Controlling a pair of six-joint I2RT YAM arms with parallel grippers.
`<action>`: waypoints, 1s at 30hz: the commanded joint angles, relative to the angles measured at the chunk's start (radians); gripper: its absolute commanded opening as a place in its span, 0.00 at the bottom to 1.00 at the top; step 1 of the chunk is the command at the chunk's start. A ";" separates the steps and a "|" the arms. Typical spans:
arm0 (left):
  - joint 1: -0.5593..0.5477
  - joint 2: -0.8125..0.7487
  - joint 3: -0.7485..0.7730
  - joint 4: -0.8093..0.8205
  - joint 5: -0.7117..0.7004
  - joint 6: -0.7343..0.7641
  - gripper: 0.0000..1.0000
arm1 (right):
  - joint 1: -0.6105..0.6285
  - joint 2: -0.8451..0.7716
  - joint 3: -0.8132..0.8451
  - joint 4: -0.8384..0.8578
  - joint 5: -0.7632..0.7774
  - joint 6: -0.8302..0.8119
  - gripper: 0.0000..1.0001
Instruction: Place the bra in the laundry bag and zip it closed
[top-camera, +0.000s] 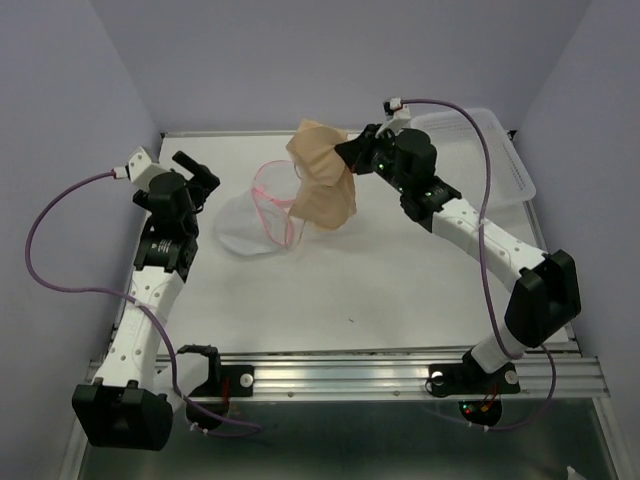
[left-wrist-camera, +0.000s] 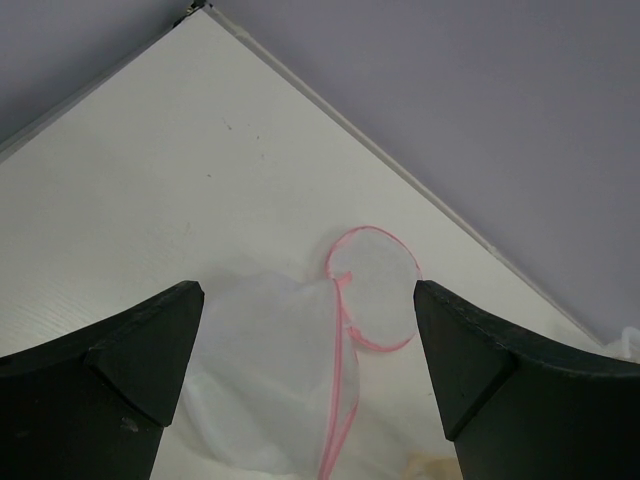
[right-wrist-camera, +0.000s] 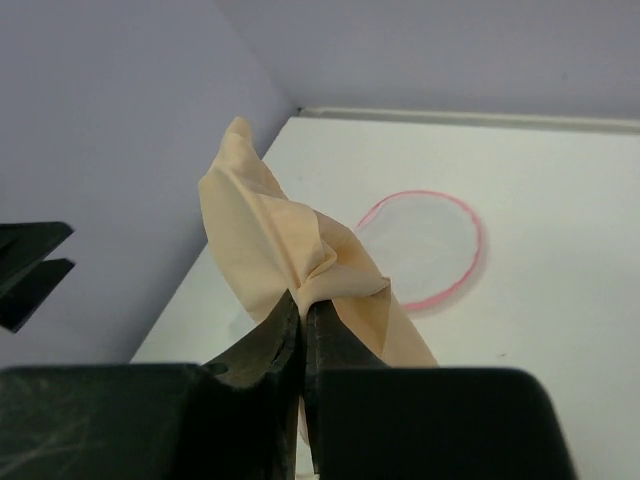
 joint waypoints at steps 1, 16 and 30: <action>0.000 -0.027 -0.033 0.046 -0.011 -0.007 0.99 | 0.031 -0.040 -0.047 0.066 -0.091 0.151 0.01; 0.000 0.077 -0.004 0.064 0.273 0.069 0.99 | -0.041 0.054 -0.275 0.070 0.414 0.324 0.05; -0.020 0.166 0.013 0.064 0.397 0.101 0.99 | -0.165 0.227 -0.225 0.047 0.505 0.194 0.24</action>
